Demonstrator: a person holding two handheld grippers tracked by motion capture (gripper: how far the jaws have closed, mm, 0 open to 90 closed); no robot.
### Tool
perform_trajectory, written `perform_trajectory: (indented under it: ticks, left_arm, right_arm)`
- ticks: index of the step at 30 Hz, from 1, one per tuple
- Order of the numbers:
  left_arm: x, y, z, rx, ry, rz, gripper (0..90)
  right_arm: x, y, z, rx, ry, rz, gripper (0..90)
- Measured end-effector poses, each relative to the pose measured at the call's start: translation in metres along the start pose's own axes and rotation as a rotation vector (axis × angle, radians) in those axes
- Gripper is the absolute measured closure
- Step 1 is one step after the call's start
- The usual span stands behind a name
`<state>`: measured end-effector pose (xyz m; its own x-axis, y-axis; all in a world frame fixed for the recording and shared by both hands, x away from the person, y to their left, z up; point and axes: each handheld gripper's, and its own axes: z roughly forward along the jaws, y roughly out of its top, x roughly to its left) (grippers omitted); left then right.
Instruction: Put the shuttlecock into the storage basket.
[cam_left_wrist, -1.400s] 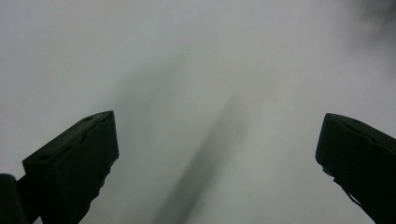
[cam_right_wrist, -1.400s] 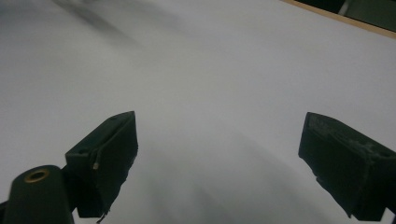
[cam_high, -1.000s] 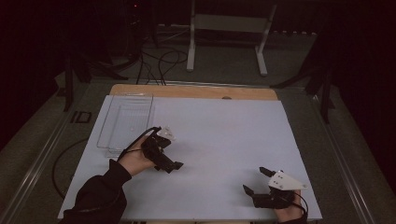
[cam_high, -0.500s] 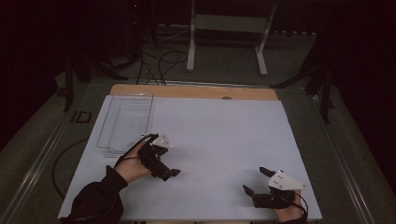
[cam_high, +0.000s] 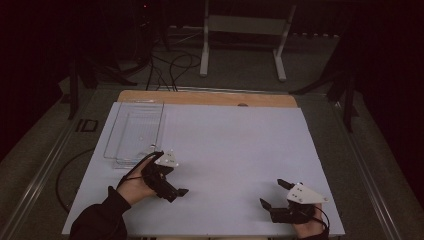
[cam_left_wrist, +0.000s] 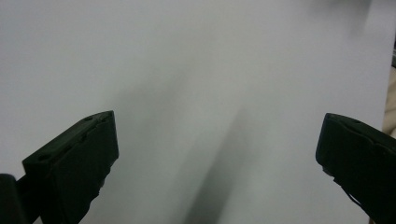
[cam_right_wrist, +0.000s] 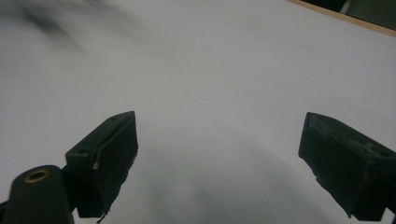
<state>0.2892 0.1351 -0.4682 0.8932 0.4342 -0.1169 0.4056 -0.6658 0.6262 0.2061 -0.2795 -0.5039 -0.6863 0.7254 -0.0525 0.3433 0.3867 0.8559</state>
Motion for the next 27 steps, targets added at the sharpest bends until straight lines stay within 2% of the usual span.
perform_trajectory:
  ticks: [5, 12, 15, 22, 27]
  left_arm:
    - [-0.001, -0.009, -0.001, 0.004, 0.003, -0.002, 0.1]
    - [-0.004, -0.018, -0.006, -0.031, 0.013, -0.012, 0.1]
    - [-0.005, -0.023, -0.007, -0.027, 0.023, -0.013, 0.0]
    - [-0.006, -0.035, -0.012, -0.050, 0.023, -0.043, 0.1]
    - [-0.006, -0.043, -0.014, -0.046, 0.033, -0.058, 0.1]
  right_arm:
    - [0.000, 0.000, 0.000, 0.001, 0.001, -0.001, 11.7]
    - [0.000, 0.000, 0.000, 0.003, 0.001, 0.001, 11.7]
    - [0.001, 0.000, 0.000, 0.003, -0.001, -0.002, 11.7]
    - [0.001, 0.000, 0.001, 0.005, 0.003, 0.003, 11.7]
    - [0.001, 0.000, 0.000, 0.005, 0.001, 0.000, 11.7]
